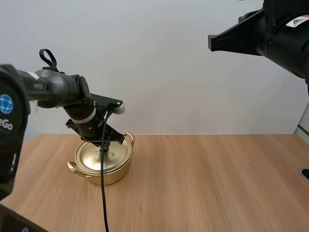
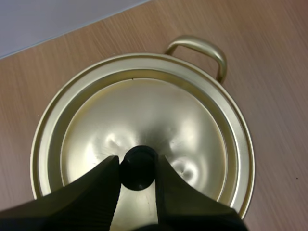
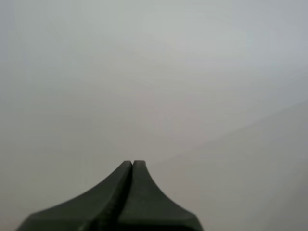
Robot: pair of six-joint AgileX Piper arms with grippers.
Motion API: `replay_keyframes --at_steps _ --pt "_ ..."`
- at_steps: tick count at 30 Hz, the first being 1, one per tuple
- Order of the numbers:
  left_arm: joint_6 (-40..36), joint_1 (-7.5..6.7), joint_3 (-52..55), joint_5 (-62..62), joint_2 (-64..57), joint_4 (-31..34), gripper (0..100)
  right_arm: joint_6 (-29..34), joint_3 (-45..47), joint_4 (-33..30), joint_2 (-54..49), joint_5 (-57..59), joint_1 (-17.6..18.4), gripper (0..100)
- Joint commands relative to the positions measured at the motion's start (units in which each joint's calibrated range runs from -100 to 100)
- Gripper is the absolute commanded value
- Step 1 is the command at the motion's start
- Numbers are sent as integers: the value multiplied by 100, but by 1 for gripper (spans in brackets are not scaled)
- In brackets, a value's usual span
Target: Open the pot, put the car inside, and close it
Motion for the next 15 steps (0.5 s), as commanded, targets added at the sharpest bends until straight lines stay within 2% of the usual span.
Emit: replay_keyframes --at_steps 1,6,15 --pt "2 0 12 -25 34 -3 7 2 -3 -1 -2 0 0 0" --pt "2 0 12 -156 38 -26 35 2 -3 -1 -2 192 0 0" --pt "-32 0 12 -343 38 -94 100 2 -3 -1 -2 294 0 0"
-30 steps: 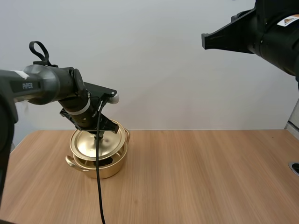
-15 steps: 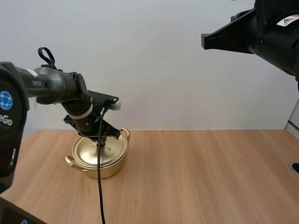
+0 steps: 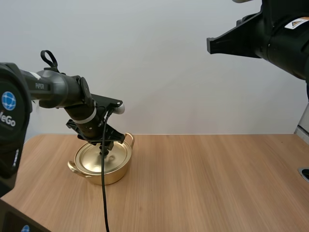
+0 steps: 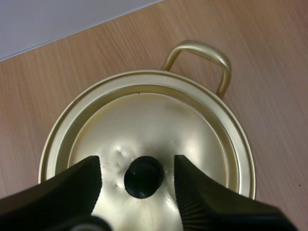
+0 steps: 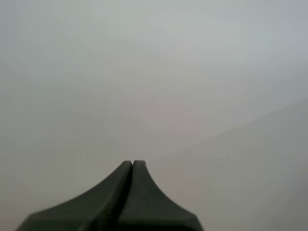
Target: Open the pot, put the car inside, and close it
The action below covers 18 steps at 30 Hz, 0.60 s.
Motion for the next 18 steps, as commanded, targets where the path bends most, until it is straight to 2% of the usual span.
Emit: replay_keyframes --at_steps 1,5,10,15,18 --pt "-11 0 7 -124 -13 -95 100 2 -3 -1 -2 61 0 0" --pt "-403 0 7 -886 -322 -367 100 -8 -3 -1 -2 96 0 0" --pt "-670 0 7 -2285 -1512 -653 100 -40 12 -254 63 332 0 0" --pt "-649 0 459 -3524 -3591 -761 100 -229 444 -373 186 445 0 0" --pt "-596 0 861 -3425 -4952 -445 100 -486 896 -136 263 365 0 0"
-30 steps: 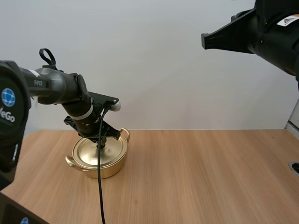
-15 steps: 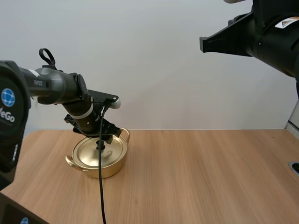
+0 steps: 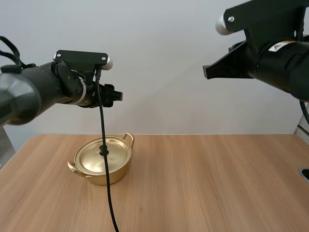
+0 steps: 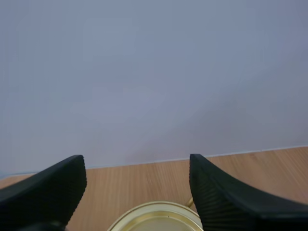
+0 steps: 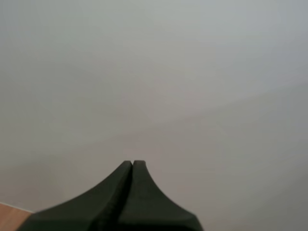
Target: Open the pot, put the car inside, and close it
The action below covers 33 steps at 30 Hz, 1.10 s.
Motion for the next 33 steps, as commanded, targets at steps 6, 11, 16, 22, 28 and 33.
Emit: replay_keyframes --at_steps 6,11,16,22,28,33 --pt "-40 0 1113 1664 -4926 749 100 -361 883 496 55 -91 0 0" --pt "-901 -7 2086 1753 -6253 749 100 -361 883 796 43 -37 0 0" --pt "-1154 -14 2901 1746 -5993 890 100 -319 883 890 -146 57 0 0" --pt "-1231 -14 3474 371 -5961 910 64 -319 883 916 -216 168 0 0" --pt "-1302 -22 3783 156 -5961 974 25 -319 883 916 -216 402 -9 0" --pt "-1302 -64 3783 318 -6115 1076 0 -319 883 916 -216 402 -17 0"
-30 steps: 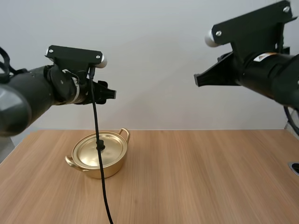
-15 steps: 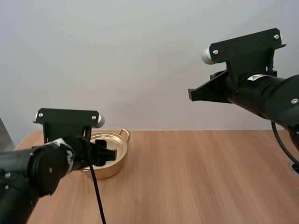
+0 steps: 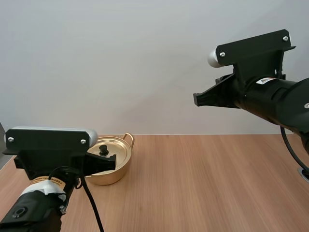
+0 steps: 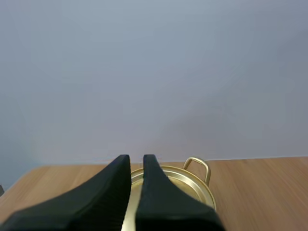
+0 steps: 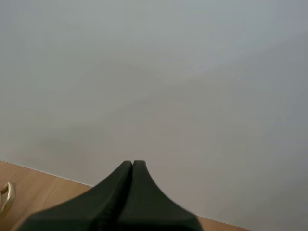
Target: Open the pot, put the car inside, and close it
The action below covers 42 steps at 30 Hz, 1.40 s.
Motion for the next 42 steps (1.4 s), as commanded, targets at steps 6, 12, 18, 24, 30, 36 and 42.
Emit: replay_keyframes --at_steps 6,12,18,24,30,36,42 --pt "12 -2 8 130 -254 86 0 150 5 -5 3 84 3 0" --pt "12 -56 8 81 -254 86 0 150 5 -5 -10 163 3 0" --pt "12 -58 448 12 -254 68 0 150 17 -5 -31 270 3 0" --pt "12 -58 1230 -1022 -254 68 0 150 17 -5 -31 270 3 0" --pt "12 -58 1279 -789 -254 -100 0 150 59 -5 -31 247 3 0" --pt "12 -58 1279 -840 -254 -1031 0 150 720 299 -31 -305 3 0" --pt "12 -58 1279 -840 -254 -1005 0 87 1410 341 -31 -862 3 0"
